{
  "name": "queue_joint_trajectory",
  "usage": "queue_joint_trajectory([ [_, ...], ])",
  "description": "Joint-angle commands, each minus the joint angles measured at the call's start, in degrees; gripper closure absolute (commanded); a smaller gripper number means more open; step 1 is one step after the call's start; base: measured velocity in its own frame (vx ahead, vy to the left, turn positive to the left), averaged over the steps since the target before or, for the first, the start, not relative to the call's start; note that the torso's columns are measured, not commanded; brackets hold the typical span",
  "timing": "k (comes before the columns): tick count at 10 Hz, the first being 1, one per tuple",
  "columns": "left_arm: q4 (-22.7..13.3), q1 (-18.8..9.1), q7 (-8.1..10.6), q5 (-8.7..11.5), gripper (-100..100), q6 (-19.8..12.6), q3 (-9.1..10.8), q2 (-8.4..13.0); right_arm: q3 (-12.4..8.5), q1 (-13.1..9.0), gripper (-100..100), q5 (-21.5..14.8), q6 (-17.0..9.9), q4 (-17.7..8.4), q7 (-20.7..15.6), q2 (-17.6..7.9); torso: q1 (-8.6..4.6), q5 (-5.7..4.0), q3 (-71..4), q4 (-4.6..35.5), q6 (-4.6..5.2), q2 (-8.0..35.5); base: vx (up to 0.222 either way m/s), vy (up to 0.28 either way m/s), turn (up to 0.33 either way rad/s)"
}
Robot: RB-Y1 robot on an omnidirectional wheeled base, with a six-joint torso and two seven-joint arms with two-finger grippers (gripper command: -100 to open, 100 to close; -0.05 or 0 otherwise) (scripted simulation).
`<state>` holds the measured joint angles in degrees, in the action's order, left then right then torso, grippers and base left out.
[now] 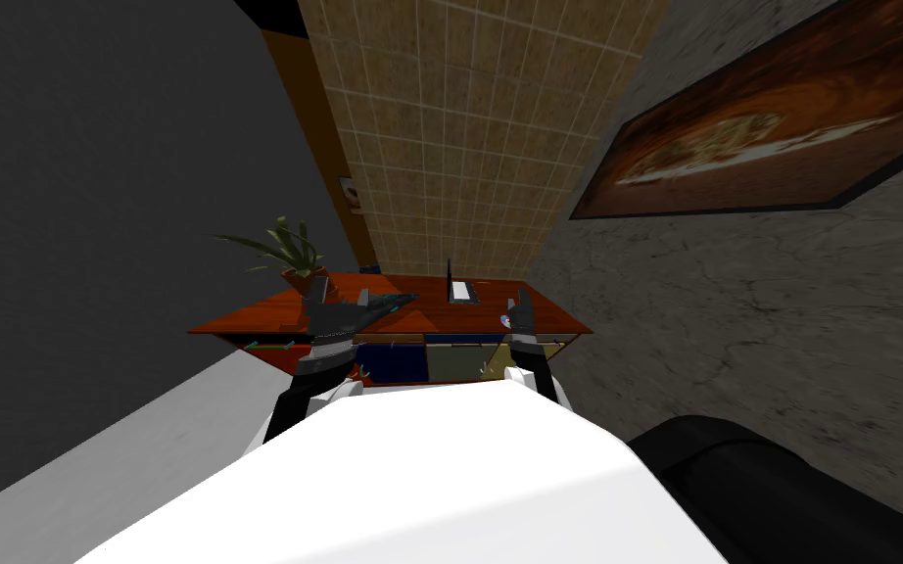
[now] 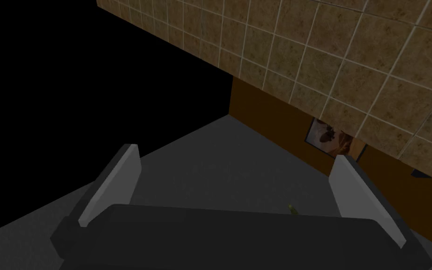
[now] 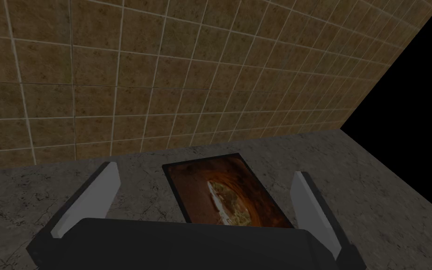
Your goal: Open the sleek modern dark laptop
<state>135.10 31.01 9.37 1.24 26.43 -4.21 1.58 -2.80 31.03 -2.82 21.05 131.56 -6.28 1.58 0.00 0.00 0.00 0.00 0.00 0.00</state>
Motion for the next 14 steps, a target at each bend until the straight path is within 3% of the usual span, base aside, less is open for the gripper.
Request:
queue_joint_trajectory([
  [1, 0.0, 0.0, 0.00, 0.0, 0, 0.0, 0.00, 0.0, 0.0, 0.0, 0, 0.0, 0.0, 0.0, 0.0, 0.0, 0.00, 0.00, -4.7, 2.3, 0.00, 2.3, 0.000, 0.000, 0.000],
  [9, 0.0, 0.0, 0.00, 0.0, 0, 0.0, 0.00, 0.0, 0.0, 0.0, 0, 0.0, 0.0, 0.0, 0.0, 0.0, 0.00, 0.00, -70.7, 35.4, 0.00, 35.4, 0.000, 0.000, 0.000],
  [10, 0.0, 0.0, 0.00, 0.0, 0, 0.0, 0.00, 0.0, -0.6, 0.3, -100, -0.5, -0.1, -0.4, 0.0, -2.9, 0.00, 0.00, -79.2, 39.6, 0.00, 39.6, -0.002, 0.018, 0.053],
  [12, 0.0, 0.0, 0.00, 0.0, 0, 0.0, -0.01, 0.0, -1.3, 0.6, -100, -1.0, -0.2, -0.8, 0.1, -4.9, 0.10, 0.03, -84.2, 42.1, -0.01, 42.1, -0.011, 0.038, 0.074],
  [14, 0.0, 0.0, 0.00, 0.0, 0, 0.0, -0.01, 0.0, -3.1, 1.5, -100, -2.6, -0.4, -1.9, 0.2, -8.8, 0.01, 0.00, -84.6, 42.3, 0.00, 42.3, -0.015, 0.048, 0.099],
])
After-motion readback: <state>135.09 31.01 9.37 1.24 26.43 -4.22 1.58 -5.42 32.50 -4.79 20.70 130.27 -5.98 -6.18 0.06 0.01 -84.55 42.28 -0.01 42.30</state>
